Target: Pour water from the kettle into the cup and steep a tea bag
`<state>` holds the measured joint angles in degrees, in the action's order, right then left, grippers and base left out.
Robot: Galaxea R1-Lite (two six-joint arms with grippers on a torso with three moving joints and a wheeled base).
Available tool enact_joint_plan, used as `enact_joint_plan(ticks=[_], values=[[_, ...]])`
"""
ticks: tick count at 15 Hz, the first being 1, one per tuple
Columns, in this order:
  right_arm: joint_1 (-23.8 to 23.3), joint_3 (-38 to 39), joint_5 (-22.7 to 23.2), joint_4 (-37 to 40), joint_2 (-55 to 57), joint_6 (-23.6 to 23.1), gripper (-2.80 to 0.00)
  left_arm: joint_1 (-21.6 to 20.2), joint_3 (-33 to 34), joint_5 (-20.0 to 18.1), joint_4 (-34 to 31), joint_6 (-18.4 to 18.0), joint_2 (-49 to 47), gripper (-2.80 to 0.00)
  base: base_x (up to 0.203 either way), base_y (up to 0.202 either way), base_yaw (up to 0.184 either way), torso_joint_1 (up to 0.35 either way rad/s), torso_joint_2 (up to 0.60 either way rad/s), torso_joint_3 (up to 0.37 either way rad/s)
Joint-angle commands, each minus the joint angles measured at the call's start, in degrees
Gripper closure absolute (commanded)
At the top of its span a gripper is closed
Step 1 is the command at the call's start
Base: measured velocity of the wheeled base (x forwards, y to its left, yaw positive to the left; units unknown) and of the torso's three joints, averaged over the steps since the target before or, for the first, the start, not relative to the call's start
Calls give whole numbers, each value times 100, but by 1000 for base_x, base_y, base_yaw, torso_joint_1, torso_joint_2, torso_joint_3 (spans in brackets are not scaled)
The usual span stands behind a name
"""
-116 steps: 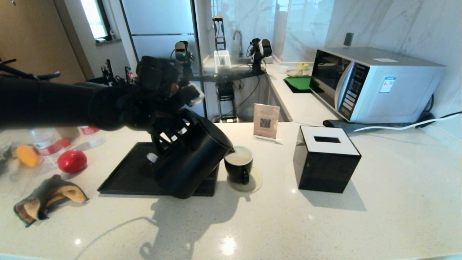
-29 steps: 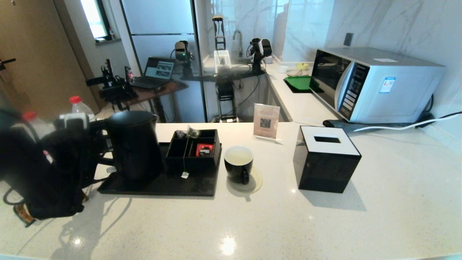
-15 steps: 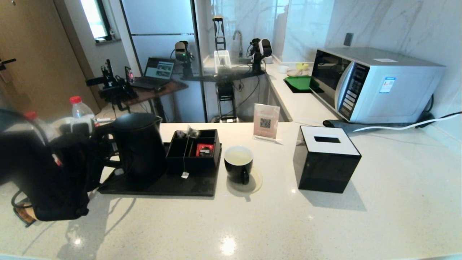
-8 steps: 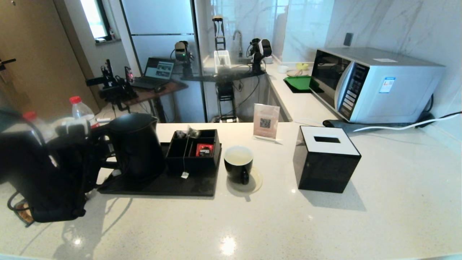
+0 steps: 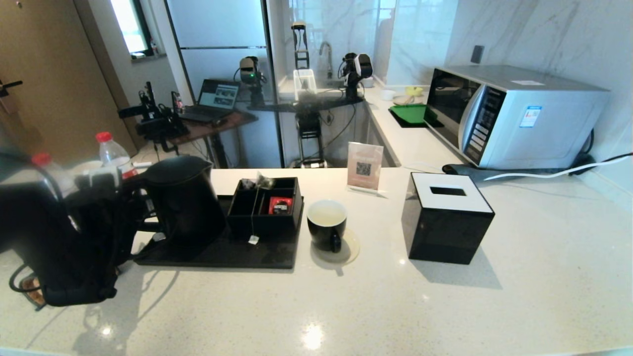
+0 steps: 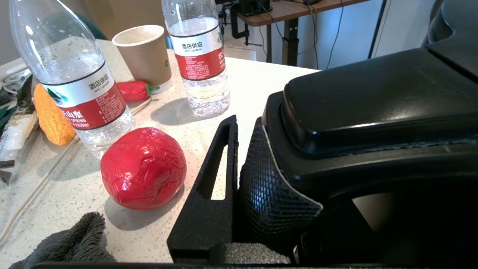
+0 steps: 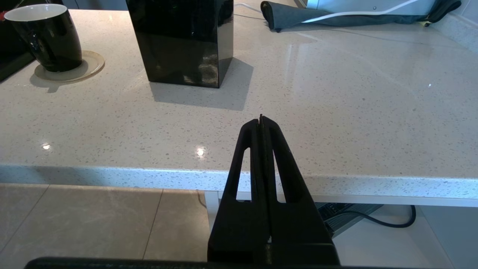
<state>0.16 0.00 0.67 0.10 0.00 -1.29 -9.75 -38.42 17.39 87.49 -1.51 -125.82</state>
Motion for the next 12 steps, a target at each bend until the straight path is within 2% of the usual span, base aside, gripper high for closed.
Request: enact_joint_plan(ticks=[1,6,12], values=[[2,0,3,-1,0,-3,0,0,2,10,246,-7,-66,-280,0,0,0,0,0,0],[2,0,3,-1,0,-3,0,0,20,10,246,-7,-55,-280,0,0,0,0,0,0],[2,0,3,-1,0,-3,0,24,482,-7,246,60,237,-280,0,0,0,0,0,0]])
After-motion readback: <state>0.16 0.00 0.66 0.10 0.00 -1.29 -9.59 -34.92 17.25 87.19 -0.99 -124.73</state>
